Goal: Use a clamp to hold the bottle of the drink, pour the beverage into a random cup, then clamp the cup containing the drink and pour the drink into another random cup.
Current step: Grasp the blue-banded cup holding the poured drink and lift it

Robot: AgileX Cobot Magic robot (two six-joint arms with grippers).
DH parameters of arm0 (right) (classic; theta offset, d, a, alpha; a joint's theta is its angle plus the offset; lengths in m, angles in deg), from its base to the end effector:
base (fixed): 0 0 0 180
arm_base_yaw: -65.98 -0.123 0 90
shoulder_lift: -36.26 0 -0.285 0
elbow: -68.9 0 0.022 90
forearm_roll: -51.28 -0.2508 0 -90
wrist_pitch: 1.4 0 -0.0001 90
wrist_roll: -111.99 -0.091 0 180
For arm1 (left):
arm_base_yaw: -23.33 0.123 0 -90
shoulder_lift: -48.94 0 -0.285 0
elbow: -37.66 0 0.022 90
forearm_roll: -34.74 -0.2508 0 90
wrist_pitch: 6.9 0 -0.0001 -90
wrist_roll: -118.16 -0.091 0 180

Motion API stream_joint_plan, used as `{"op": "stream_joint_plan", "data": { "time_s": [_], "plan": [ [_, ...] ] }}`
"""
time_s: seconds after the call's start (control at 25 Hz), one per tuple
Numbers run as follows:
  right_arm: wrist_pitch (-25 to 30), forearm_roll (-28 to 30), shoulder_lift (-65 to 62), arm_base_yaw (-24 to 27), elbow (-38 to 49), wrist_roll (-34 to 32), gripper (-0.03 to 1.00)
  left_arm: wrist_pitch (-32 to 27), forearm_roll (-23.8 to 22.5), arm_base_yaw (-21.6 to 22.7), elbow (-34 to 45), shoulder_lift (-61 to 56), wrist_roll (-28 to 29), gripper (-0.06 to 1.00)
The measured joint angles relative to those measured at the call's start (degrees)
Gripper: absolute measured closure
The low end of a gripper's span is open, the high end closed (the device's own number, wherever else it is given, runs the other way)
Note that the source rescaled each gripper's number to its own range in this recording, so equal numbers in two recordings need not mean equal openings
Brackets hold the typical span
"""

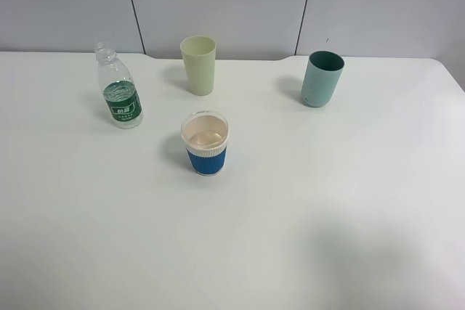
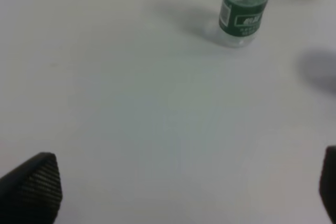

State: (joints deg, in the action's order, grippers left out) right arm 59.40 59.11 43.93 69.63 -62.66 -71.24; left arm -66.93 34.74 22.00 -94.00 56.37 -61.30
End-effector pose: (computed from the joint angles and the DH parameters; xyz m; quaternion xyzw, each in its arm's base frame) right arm -0.0065 -0.0104 0.2785 0.0538 0.8485 -0.0701 0.5217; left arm -0.0057 0.0001 0.2794 0.0058 0.8471 -0.0087 0.5313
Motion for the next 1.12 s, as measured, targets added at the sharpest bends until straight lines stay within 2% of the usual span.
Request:
{"op": "stream_joint_plan", "data": {
  "time_s": [0.48, 0.68, 0.92, 1.12],
  "plan": [
    [0.0, -0.06, 0.0, 0.0, 0.0, 0.0, 0.17, 0.0, 0.0, 0.0, 0.0, 0.0, 0.0, -0.06],
    [-1.04, -2.85, 1.95, 0.0, -1.5, 1.19, 0.17, 0.0, 0.0, 0.0, 0.0, 0.0, 0.0, -0.06],
    [-8.28, -3.6, 14.01, 0.0, -5.51, 2.7, 0.17, 0.0, 0.0, 0.0, 0.0, 0.0, 0.0, -0.06],
    [-19.31, -4.54, 23.31, -1.77, -5.67, 5.09, 0.17, 0.0, 0.0, 0.0, 0.0, 0.0, 0.0, -0.06]
  ]
}}
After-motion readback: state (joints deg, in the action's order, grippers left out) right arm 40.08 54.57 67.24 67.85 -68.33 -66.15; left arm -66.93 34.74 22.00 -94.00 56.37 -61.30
